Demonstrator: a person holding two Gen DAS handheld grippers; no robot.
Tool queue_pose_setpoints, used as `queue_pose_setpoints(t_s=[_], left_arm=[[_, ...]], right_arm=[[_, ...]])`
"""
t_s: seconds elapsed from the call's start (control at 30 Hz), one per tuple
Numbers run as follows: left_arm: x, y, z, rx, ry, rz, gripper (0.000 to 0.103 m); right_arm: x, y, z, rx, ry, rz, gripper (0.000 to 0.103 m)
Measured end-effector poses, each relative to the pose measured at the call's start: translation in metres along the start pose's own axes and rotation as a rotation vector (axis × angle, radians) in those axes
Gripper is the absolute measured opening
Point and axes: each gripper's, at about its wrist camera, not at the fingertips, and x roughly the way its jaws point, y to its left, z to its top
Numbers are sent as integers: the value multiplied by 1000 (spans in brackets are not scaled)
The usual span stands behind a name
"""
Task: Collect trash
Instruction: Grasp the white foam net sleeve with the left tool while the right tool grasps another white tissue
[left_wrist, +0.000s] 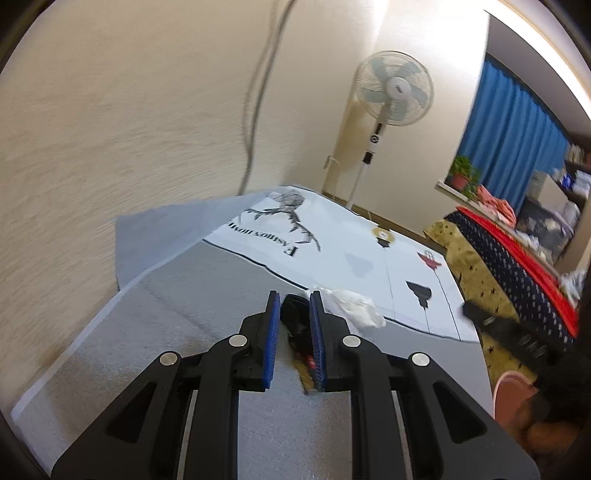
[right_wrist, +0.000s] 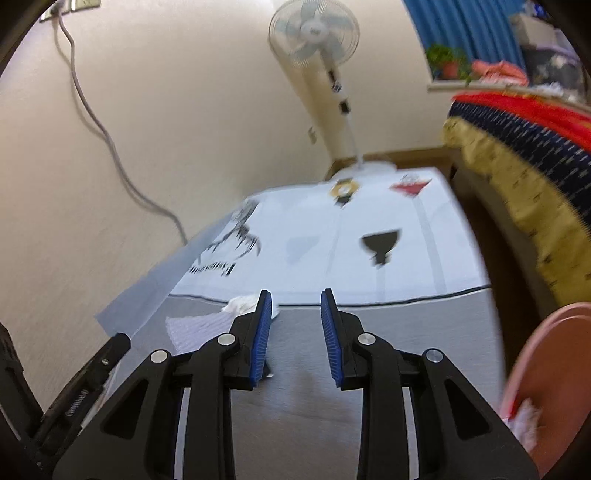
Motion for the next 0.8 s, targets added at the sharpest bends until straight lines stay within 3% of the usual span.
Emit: queue_pose_setpoints(t_s=[0.07,0.17,0.33,0.43,0.5,0.57,0.8], left_arm=[[4,1,2,-3,2,-11,17],[8,1,4,-14,13,-49,17],[21,0,3,-32,50,-95,17],[28,-1,1,-38,77,-119,17],[34,-4,-1,-37,95,-138,21],[39,-6,-3,-37,110,-150,33],[53,-10,-12,-26,172,-149,35]], right_arm=[[19,4,-4,4,36,16,30],[46,5,-8,32,88,45,41],[76,9,-12,46,149,93,41],[84,9,-15,42,173,109,24],[85,10,-16,27,178,109,7],[81,9,-15,23,161,97,4],[65,-2,-12,40,120,64,3]])
